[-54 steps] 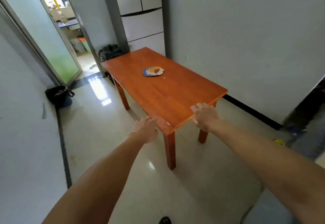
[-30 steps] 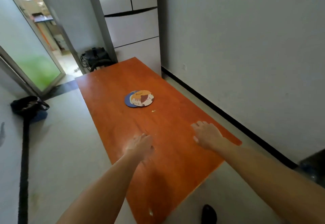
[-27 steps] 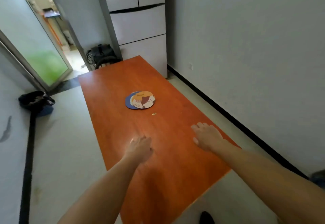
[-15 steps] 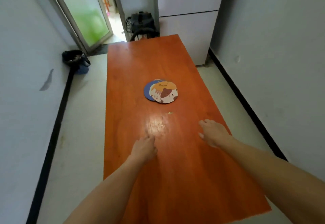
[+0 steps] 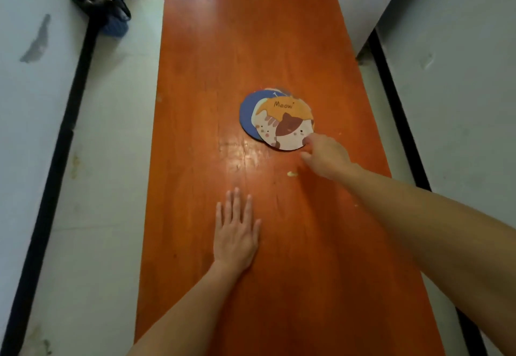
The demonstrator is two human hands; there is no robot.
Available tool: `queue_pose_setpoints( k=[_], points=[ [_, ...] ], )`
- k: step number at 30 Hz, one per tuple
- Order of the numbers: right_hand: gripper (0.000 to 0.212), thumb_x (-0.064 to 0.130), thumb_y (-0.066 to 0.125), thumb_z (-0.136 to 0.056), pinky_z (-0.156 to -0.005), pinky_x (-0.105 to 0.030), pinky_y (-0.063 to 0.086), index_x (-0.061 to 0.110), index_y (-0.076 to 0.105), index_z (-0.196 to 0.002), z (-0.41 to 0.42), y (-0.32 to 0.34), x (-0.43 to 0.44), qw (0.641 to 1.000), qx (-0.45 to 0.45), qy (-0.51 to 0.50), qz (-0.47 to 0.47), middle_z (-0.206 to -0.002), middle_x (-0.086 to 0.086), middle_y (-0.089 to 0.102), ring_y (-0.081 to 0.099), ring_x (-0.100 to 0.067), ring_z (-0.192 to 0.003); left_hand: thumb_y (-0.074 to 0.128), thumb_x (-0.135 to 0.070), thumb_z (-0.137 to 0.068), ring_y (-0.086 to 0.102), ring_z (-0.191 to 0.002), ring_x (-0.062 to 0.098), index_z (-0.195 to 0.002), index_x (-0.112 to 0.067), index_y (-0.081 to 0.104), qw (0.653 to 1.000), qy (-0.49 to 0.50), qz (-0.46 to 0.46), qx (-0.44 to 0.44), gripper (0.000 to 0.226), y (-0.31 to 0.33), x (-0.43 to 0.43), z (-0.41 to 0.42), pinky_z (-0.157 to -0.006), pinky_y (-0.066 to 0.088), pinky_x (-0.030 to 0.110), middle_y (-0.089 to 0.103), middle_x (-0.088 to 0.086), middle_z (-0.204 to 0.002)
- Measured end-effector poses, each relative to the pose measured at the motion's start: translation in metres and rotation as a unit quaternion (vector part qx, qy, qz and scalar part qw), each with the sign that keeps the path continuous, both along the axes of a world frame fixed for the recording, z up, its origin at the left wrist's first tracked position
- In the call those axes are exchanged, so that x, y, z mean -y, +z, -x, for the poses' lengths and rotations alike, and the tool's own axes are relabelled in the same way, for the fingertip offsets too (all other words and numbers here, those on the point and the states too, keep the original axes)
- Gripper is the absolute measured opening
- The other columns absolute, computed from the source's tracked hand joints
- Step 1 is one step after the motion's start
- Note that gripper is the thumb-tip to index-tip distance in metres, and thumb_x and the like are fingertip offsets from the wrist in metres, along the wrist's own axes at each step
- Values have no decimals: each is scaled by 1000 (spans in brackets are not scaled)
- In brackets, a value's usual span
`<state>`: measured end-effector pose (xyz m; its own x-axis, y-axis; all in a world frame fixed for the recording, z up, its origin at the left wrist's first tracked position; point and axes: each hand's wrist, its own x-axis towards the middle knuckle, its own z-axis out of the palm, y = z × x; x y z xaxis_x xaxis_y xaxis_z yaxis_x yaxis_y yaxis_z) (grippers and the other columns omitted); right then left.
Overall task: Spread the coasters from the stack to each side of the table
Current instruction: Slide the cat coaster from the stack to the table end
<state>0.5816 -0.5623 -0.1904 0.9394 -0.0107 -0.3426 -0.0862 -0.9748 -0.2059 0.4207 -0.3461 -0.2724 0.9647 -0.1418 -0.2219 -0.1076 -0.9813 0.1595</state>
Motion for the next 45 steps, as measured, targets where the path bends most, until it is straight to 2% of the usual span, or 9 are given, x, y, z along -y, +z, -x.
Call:
queue_pose_setpoints(
  k=[7, 10, 12, 17, 23, 27, 31, 36, 45],
  points=[
    [75, 63, 66, -75, -82, -44, 48, 13, 48, -127, -66, -30, -12, 972, -7, -235, -1, -124, -13, 56, 57, -34, -109, 21, -57, -97, -5, -149, 28, -153, -19, 12, 1000, 2, 21, 10, 69, -9, -2, 3, -118, 6, 50, 1, 12, -162],
    [85, 62, 75, -66, -85, -46, 51, 12, 44, -128, -73, -35, -10, 950, -35, -307, -54, -123, -10, 59, 58, -33, -109, 22, -57, -96, -3, -149, 29, -153, -19, 13, 1000, 4, 19, 11, 69, -12, -3, 2, -117, 6, 51, 2, 13, -162],
    [75, 53, 80, -67, -85, -47, 52, 13, 50, -123, -70, -37, -5, 935, -16, -341, -99, -120, -8, 61, 60, -32, -106, 23, -57, -96, -4, -149, 29, -153, -19, 13, 1000, 5, 14, 10, 69, -13, -1, 2, -117, 6, 51, 2, 13, -162],
    [9, 17, 61, -88, -73, -47, 60, 12, 65, -94, -48, -43, -9, 874, 28, -380, -303, -102, -11, 69, 66, -28, -82, 23, -57, -95, -4, -149, 29, -152, -19, 13, 1000, 4, -1, 14, 69, -13, -1, 2, -118, 4, 50, 3, 13, -162],
    [14, 4, 46, -98, -49, -24, 54, 6, 59, -103, 3, -22, -7, 823, -6, -392, -412, -78, -6, 60, 55, -11, -57, 12, -59, -95, -10, -148, 27, -152, -21, 7, 1000, 7, -17, 8, 69, -9, -3, 0, -118, -3, 47, -1, 11, -162],
    [15, 3, 47, -98, -48, -23, 52, 9, 60, -92, 65, -2, 6, 816, -73, -377, -433, -77, -6, 57, 52, -11, -54, 6, -59, -94, -14, -147, 26, -153, -20, 2, 1000, 2, -26, 2, 71, -2, -2, 2, -119, -7, 46, -7, 11, -161],
    [13, 9, 50, -99, -47, -22, 51, 5, 62, -104, 135, 0, 16, 821, -126, -351, -433, -81, -7, 57, 51, -11, -55, 17, -51, -98, 4, -148, 31, -150, -17, 21, 999, 37, -14, 2, 63, 17, 4, 25, -118, 4, 49, 13, 14, -160],
    [13, 9, 50, -99, -44, -22, 48, 8, 62, -95, 227, -6, 20, 842, -163, -291, -425, -74, -4, 54, 51, -10, -51, 36, -38, -99, 20, -145, 32, -139, -17, 39, 997, 63, 23, 42, 45, 35, 1, 108, -117, 15, 50, 33, 15, -154],
    [15, 10, 49, -99, -45, -26, 44, 13, 60, -90, 356, -21, 27, 871, -179, -226, -399, -70, -4, 54, 50, -10, -48, 42, -37, -97, 26, -144, 31, -141, -16, 39, 995, 100, -7, 10, 48, 26, -9, 246, -116, 18, 46, 37, 15, -152]
  ],
)
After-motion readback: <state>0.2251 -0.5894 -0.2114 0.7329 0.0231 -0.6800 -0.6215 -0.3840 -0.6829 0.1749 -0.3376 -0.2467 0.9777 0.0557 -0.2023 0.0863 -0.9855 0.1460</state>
